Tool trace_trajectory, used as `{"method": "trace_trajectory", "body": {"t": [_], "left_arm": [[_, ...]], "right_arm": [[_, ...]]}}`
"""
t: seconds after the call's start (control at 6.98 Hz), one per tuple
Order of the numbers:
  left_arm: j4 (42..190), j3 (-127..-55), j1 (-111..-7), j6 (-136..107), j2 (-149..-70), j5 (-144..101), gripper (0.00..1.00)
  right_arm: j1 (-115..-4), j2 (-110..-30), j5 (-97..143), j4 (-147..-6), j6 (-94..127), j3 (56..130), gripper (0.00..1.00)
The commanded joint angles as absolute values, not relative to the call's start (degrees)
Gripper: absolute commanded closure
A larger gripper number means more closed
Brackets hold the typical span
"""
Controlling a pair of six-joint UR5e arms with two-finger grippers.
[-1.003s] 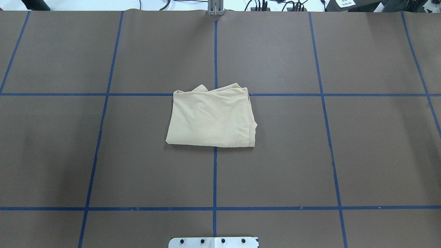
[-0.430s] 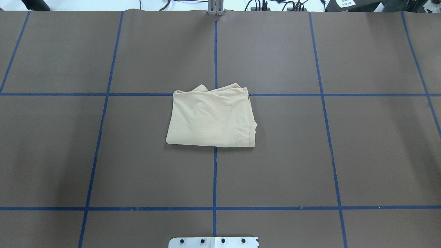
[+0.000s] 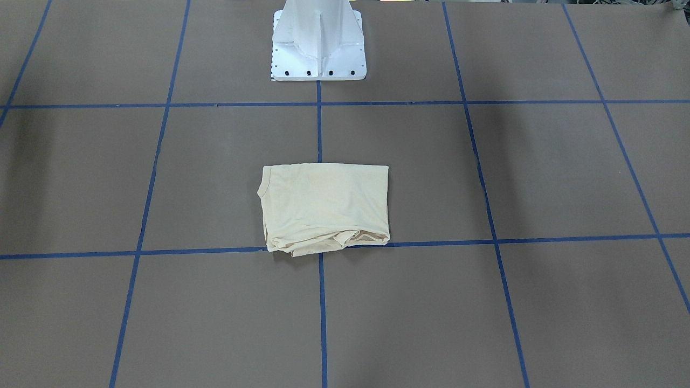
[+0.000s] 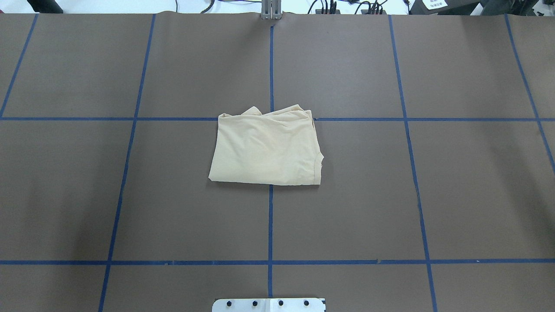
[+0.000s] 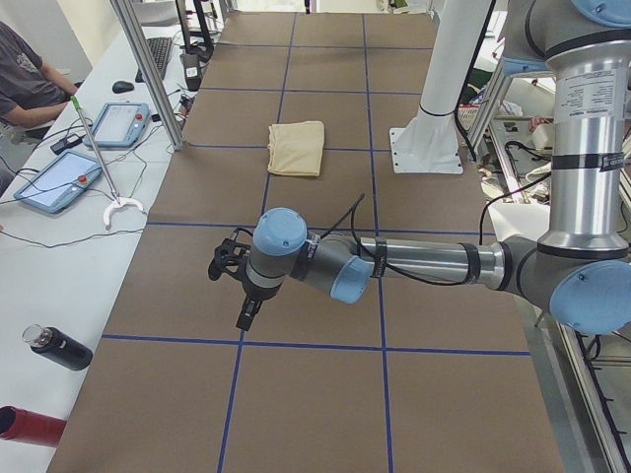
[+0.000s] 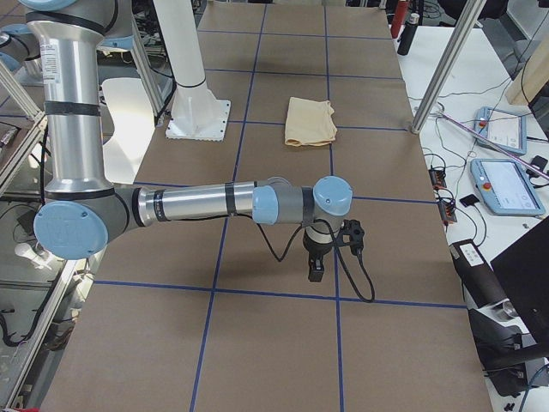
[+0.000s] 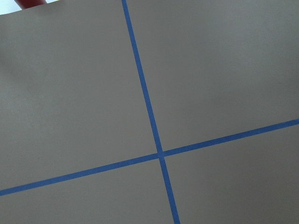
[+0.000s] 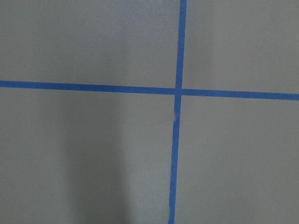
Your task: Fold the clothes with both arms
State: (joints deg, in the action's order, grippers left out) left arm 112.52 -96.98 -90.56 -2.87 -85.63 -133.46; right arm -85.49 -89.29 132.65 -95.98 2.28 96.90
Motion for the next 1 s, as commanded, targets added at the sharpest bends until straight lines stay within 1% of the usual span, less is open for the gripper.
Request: {"method": "trace_trajectory", "body": {"t": [0.0,0.14,0.72,0.86], "left_arm": [[112.94,-99.83,-90.53,-2.98,-83.41,-132.98,0.00],[112.33,-99.06,-90.27,-3.08,-84.10,-132.89,0.00],[112.59,-100.55,-90.35,-2.99,-83.76,-133.42,0.00],[112.67,-100.55,-90.44,-2.99,-83.50,-133.59,0.00]], "right_arm": [[-85.34,-89.30,132.63,-95.80,2.72,96.68,0.00],[-85.43,-89.47,133.41,-95.80,3.07,97.20,0.00],[-85.43,-89.56,134.39,-95.71,3.16,97.03,0.00],[-85.43,-90.60,134.38,-95.71,2.55,97.21,0.00]]}}
